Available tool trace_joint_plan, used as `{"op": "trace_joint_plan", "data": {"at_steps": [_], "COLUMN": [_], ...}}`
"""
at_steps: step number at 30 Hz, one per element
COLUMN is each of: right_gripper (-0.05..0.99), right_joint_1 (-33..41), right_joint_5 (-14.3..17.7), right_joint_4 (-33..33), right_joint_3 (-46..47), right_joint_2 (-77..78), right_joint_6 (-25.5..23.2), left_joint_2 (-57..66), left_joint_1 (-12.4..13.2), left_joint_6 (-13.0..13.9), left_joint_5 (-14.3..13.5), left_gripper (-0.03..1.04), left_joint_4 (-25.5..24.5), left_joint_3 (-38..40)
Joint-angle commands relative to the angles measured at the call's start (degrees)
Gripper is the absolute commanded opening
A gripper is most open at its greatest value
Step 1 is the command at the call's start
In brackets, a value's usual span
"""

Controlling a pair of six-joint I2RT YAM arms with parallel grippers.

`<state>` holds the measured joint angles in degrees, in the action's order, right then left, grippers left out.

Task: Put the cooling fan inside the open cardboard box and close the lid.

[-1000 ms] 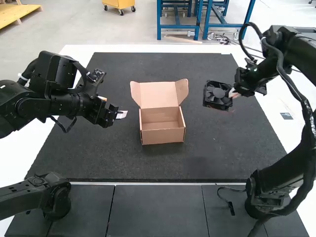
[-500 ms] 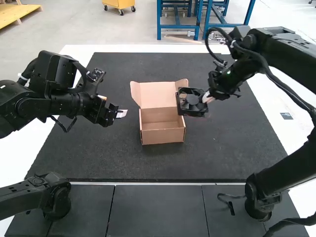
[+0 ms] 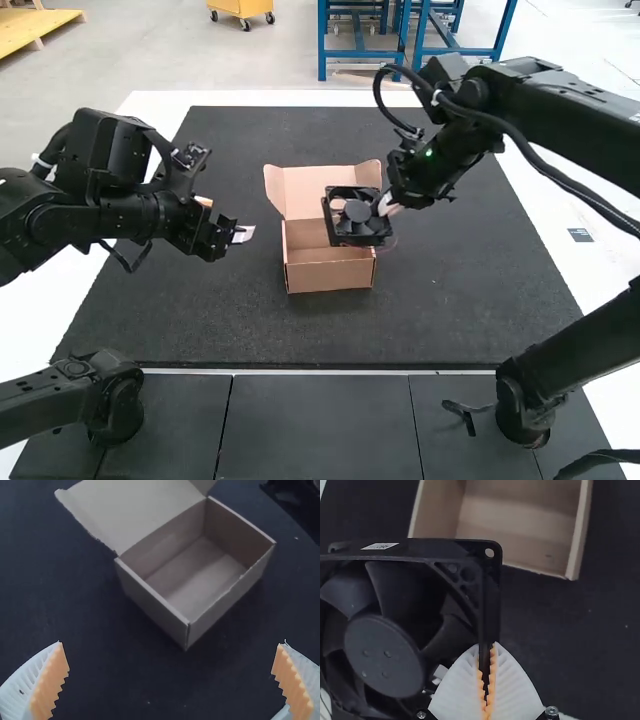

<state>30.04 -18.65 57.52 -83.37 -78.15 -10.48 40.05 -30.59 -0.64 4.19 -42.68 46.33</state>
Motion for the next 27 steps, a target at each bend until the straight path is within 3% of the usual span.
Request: {"op": "trace_joint_plan", "data": {"at_steps": [1, 14, 27], "right_gripper": [-0.02, -0.02, -0.02], "right_joint_1": [0.6, 0.9, 3.2], "right_joint_5": [0.5, 2.4, 2.4], "right_joint_4": [-1.1, -5.7, -7.6], "right_joint_3": [-0.4, -2.3, -6.5], "right_joint_2": [-1.7, -8.5, -14.4], "right_joint_6": [-1.2, -1.2, -2.0], "left_joint_2": [-1.4, -5.2, -5.5], "left_joint_1": [0.4, 0.3, 0.3], "left_joint_6": [0.9, 0.9, 0.9], "left_joint_5": [-1.1, -2.0, -2.0], "left_gripper": [0.96, 0.96, 0.96], "left_joint_4": [-0.6, -5.0, -4.6], "left_joint_3": [0.1, 0.0, -0.4]}}
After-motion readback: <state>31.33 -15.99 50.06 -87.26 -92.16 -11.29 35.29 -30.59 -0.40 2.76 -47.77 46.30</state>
